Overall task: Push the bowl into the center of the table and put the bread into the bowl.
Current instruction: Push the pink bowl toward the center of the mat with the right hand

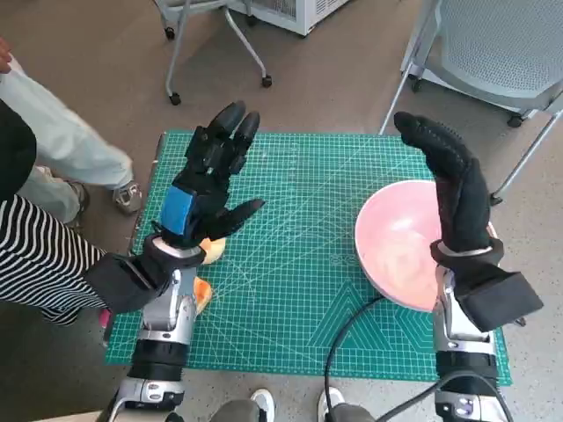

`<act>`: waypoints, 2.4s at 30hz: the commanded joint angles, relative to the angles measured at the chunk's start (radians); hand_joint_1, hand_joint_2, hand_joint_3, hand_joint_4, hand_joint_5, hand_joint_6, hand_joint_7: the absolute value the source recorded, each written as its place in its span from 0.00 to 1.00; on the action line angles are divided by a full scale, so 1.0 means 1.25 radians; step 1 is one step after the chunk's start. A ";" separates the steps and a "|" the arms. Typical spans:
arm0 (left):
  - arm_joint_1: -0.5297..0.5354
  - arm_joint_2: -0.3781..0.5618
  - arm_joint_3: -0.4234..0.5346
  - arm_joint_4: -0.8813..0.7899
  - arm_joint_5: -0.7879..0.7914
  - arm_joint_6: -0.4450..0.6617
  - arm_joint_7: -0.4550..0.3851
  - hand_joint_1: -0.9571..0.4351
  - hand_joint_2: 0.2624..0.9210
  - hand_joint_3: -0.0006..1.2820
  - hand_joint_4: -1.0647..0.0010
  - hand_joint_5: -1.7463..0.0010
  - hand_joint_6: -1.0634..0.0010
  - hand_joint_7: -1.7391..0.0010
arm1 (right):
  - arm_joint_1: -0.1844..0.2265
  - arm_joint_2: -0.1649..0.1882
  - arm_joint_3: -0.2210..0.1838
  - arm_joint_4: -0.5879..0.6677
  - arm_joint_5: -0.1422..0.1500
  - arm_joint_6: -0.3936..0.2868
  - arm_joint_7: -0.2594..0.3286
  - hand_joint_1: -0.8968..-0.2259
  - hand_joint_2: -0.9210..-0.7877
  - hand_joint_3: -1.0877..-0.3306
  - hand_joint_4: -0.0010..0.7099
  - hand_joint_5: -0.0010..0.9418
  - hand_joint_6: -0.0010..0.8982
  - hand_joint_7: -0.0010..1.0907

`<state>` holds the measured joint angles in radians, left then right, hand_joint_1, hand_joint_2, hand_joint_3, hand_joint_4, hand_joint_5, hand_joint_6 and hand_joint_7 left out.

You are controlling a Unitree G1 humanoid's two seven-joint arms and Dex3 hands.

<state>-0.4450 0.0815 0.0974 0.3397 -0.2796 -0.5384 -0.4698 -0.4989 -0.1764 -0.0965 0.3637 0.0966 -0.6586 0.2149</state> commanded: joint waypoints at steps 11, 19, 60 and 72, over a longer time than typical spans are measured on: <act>-0.009 0.002 0.000 0.001 -0.005 -0.004 -0.007 0.31 1.00 0.06 0.85 0.98 1.00 0.76 | 0.015 -0.002 0.003 -0.003 -0.002 0.009 0.004 0.34 0.00 0.61 0.23 0.01 0.00 0.53; -0.010 0.002 0.000 0.003 -0.005 -0.005 -0.008 0.31 1.00 0.06 0.85 0.98 1.00 0.75 | 0.014 -0.001 0.003 -0.002 -0.003 0.005 0.003 0.35 0.00 0.61 0.23 0.01 0.00 0.53; -0.014 0.003 0.008 0.016 -0.012 -0.011 -0.015 0.30 1.00 0.06 0.84 0.98 1.00 0.75 | -0.029 -0.043 -0.053 0.125 0.034 -0.067 0.011 0.35 0.00 0.61 0.25 0.01 0.00 0.51; -0.013 0.000 0.009 0.020 -0.010 -0.017 -0.014 0.31 1.00 0.08 0.84 0.98 1.00 0.75 | -0.092 -0.102 -0.131 0.314 0.047 -0.142 -0.012 0.40 0.00 0.57 0.24 0.01 0.00 0.50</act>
<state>-0.4499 0.0813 0.1055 0.3522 -0.2867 -0.5447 -0.4851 -0.6005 -0.2864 -0.2380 0.6792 0.1539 -0.8201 0.2165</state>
